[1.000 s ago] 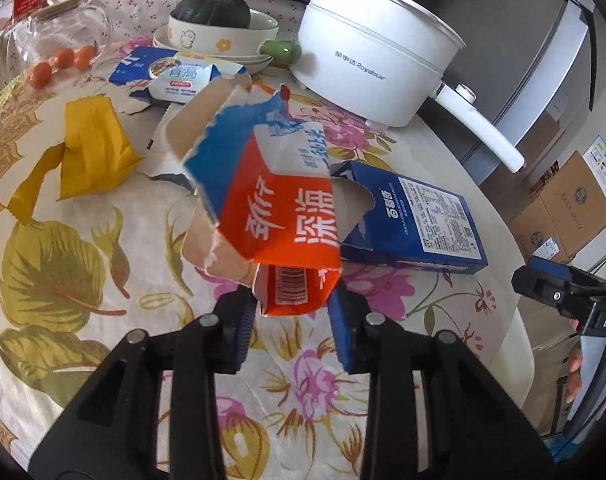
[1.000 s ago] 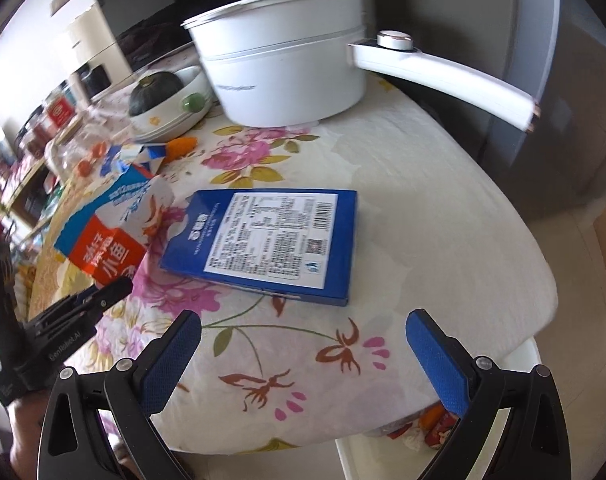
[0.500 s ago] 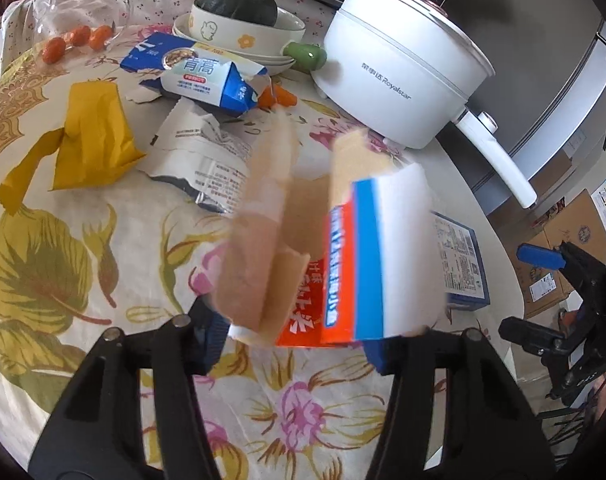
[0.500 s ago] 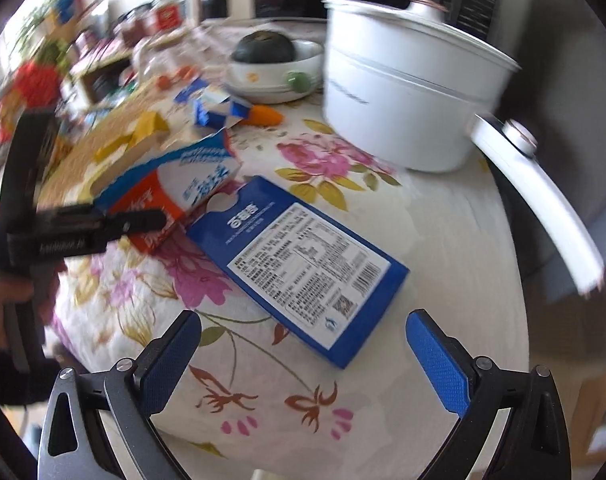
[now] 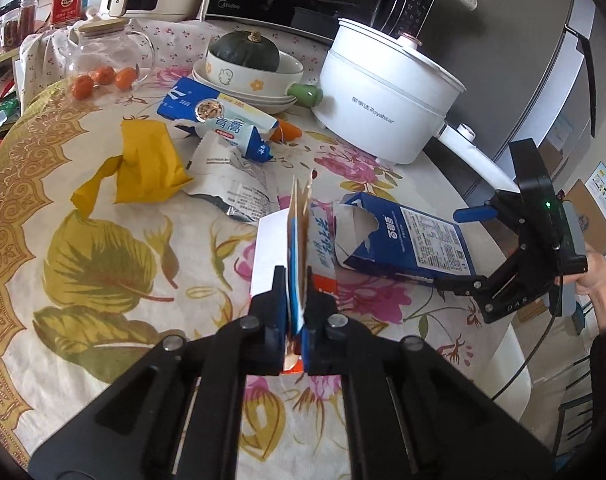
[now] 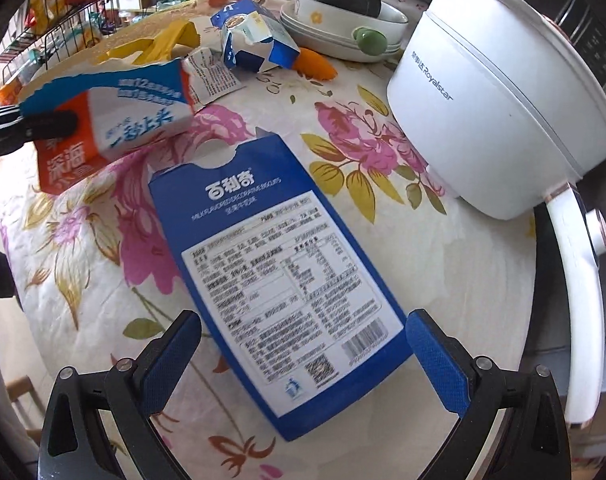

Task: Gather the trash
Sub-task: 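Lift the carton with the left tool while the right tool grasps the blue biscuit box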

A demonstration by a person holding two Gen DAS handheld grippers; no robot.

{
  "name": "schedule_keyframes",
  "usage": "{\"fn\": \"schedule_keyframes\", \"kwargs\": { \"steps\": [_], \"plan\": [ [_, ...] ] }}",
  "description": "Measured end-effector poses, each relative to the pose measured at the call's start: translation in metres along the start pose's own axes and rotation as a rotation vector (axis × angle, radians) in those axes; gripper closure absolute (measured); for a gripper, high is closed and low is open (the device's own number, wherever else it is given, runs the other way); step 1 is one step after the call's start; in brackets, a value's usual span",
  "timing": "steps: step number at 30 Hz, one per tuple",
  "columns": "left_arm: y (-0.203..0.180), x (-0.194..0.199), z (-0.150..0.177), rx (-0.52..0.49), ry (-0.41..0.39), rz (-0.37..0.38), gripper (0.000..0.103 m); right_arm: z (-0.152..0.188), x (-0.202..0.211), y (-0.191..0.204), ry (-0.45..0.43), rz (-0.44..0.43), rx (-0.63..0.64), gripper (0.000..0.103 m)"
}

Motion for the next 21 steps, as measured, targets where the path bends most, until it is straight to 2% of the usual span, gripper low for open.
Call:
{"fn": "schedule_keyframes", "kwargs": {
  "steps": [3, 6, 10, 17, 21],
  "plan": [
    [0.003, 0.002, 0.001, 0.003, 0.003, 0.004, 0.097, -0.011, -0.011, -0.004, 0.036, -0.025, 0.02, 0.0],
    [0.005, 0.001, 0.004, 0.003, 0.006, 0.008, 0.097, -0.02, -0.019, 0.0, 0.05, -0.005, 0.06, 0.0],
    [0.008, -0.002, 0.008, 0.01, 0.03, 0.014, 0.097, -0.026, -0.024, -0.001, 0.071, -0.003, 0.054, 0.0],
    [0.005, 0.007, 0.02, 0.004, 0.051, 0.02, 0.097, -0.036, -0.031, -0.01, 0.103, 0.016, -0.059, 0.0],
    [0.01, 0.019, 0.025, 0.015, 0.059, 0.019, 0.097, -0.03, -0.027, -0.001, 0.131, 0.031, -0.155, 0.0]
  ]
}}
Point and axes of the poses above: each gripper's, at about its wrist camera, not at the fingertips, and x roughly against the way its jaws point, y to its left, z to its underside, the point moved 1 cm from there along -x, roughly the way its jaws point, and after that the axes turned 7 degrees about y, right-handed, at the moved point
